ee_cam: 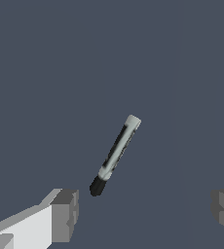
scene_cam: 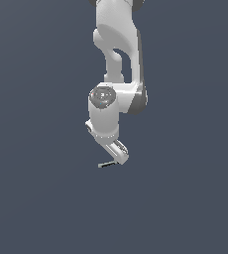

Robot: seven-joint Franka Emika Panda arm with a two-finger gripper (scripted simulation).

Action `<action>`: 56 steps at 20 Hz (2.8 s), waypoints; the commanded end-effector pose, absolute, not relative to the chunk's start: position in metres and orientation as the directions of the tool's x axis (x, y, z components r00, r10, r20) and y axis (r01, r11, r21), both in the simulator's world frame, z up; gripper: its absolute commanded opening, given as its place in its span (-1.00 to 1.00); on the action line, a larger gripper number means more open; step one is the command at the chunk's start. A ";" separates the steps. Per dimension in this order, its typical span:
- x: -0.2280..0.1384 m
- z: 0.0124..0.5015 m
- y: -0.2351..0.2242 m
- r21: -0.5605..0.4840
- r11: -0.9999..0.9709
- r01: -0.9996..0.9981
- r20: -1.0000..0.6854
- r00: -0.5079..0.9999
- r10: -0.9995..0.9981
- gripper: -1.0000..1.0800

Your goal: Pick up the object and move it to a goal position.

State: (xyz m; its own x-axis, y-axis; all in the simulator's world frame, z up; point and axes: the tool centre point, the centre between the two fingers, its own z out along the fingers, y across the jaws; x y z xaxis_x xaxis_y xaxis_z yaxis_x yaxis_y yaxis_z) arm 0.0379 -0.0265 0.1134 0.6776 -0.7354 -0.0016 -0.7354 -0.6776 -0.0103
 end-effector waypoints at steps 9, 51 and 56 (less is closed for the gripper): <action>0.047 0.084 -0.021 -0.005 -0.446 -0.895 -0.004 0.446 -0.895 0.92; 0.053 0.010 -0.017 0.000 -0.240 -0.971 0.000 0.240 -0.971 -1.00; 0.053 0.010 -0.017 0.000 -0.240 -0.971 0.000 0.240 -0.971 -1.00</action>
